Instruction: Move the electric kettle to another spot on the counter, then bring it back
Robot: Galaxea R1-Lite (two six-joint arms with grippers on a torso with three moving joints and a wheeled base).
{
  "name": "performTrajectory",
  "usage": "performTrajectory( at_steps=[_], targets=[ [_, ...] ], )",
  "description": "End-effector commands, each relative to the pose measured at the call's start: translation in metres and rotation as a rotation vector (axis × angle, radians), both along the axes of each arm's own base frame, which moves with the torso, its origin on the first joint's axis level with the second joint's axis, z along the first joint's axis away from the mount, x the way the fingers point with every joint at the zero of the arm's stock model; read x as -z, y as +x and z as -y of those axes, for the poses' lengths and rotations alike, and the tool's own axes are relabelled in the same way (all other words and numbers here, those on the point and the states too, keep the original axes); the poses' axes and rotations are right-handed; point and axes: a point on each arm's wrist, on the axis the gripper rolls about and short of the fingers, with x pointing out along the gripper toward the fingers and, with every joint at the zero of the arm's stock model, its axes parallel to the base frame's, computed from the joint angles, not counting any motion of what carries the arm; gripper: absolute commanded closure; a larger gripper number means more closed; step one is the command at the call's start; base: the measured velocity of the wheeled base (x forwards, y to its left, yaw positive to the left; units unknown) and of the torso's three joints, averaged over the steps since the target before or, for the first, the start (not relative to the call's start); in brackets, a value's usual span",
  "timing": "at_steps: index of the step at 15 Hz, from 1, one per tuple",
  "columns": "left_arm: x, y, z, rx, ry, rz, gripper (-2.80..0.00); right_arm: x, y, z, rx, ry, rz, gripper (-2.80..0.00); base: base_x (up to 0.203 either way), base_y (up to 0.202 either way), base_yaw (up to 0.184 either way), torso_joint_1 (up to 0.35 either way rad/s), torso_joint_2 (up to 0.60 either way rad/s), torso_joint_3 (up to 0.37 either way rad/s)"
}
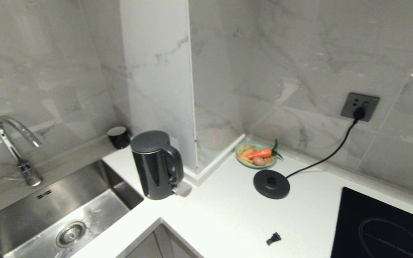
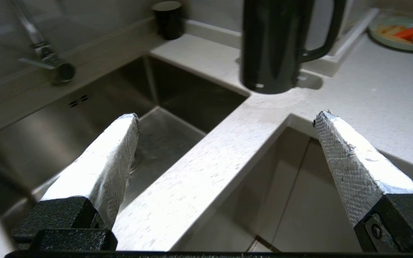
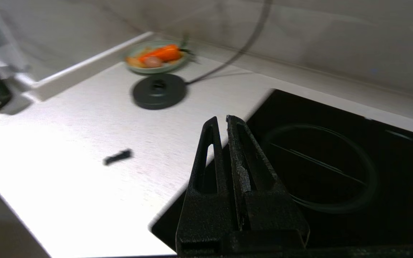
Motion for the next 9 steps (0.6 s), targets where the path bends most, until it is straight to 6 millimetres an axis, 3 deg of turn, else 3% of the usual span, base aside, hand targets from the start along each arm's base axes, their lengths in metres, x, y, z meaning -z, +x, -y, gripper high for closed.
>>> performTrajectory(
  at_steps=[1,9],
  targets=[
    [-0.0001,0.0002,0.0000,0.001,0.001,-0.002,-2.80,-0.0001,0.0000,0.0000,0.000,0.000,0.001,0.00,-0.002,-0.001,0.178,0.006,0.00,0.002],
    [-0.0001,0.0002,0.0001,0.000,0.001,-0.002,-2.80,0.0001,0.0000,0.0000,0.000,0.000,-0.001,0.00,-0.002,-0.008,0.174,0.003,0.00,0.003]
  ],
)
